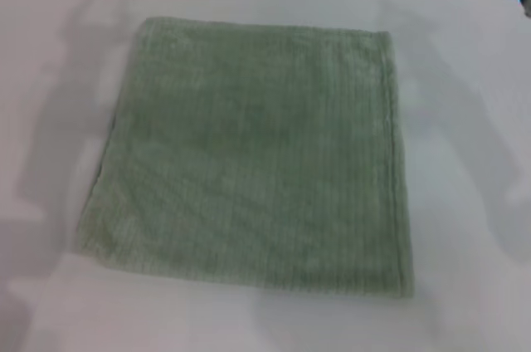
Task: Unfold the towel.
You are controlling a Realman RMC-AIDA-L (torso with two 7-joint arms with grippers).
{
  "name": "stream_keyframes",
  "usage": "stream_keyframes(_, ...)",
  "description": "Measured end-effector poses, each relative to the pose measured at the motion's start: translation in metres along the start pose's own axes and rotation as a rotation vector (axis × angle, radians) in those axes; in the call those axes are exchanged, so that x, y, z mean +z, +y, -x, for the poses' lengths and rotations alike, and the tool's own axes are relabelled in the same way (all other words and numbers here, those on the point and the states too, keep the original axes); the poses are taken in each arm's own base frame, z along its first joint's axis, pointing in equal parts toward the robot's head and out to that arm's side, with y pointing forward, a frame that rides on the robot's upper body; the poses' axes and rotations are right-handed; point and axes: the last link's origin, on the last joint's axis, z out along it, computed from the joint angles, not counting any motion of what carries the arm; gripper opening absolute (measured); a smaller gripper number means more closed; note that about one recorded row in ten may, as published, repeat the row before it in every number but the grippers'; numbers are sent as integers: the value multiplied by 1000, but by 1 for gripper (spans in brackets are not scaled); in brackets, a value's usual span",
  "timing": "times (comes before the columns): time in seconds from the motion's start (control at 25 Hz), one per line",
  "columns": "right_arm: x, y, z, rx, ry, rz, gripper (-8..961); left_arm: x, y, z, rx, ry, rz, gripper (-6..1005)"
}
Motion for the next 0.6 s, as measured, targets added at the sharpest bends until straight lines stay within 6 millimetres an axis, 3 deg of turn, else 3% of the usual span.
stream_keyframes(0.08,-29,5,-4,-35,-143,-49,0,-13,-4,17,-55,48,-58,656)
stream_keyframes(0.12,-59,8,-15,-55,-250,-93,0,-27,-4,37,-84,68,-88,656)
stream_keyframes(0.16,-59,8,-15,-55,-250,-93,0,-27,-4,37,-84,68,-88,656)
stream_keyframes(0.2,-73,10,-23,-54,-282,-111,0,-33,-4,46,-94,76,-96,656)
stream_keyframes(0.24,-100,7,-39,-40,-311,-168,0,-50,0,68,-112,78,-102,656)
stream_keyframes(0.28,-100,7,-39,-40,-311,-168,0,-55,2,73,-121,89,-100,656)
stream_keyframes(0.32,-128,-1,-55,-30,-318,-260,0,-55,2,73,-121,89,-100,656)
stream_keyframes(0.36,-128,-1,-55,-30,-318,-260,0,-55,2,73,-121,89,-100,656)
stream_keyframes(0.4,-149,-7,-64,-37,-317,-321,0,-71,4,97,-141,50,-86,656)
stream_keyframes(0.44,-149,-7,-64,-37,-317,-321,6,-71,4,97,-141,50,-86,656)
stream_keyframes(0.52,-173,-17,-73,-23,-294,-382,18,-80,-1,110,-137,-5,-99,656)
stream_keyframes(0.6,-184,-25,-78,14,-273,-430,30,-81,-2,112,-137,-12,-106,657)
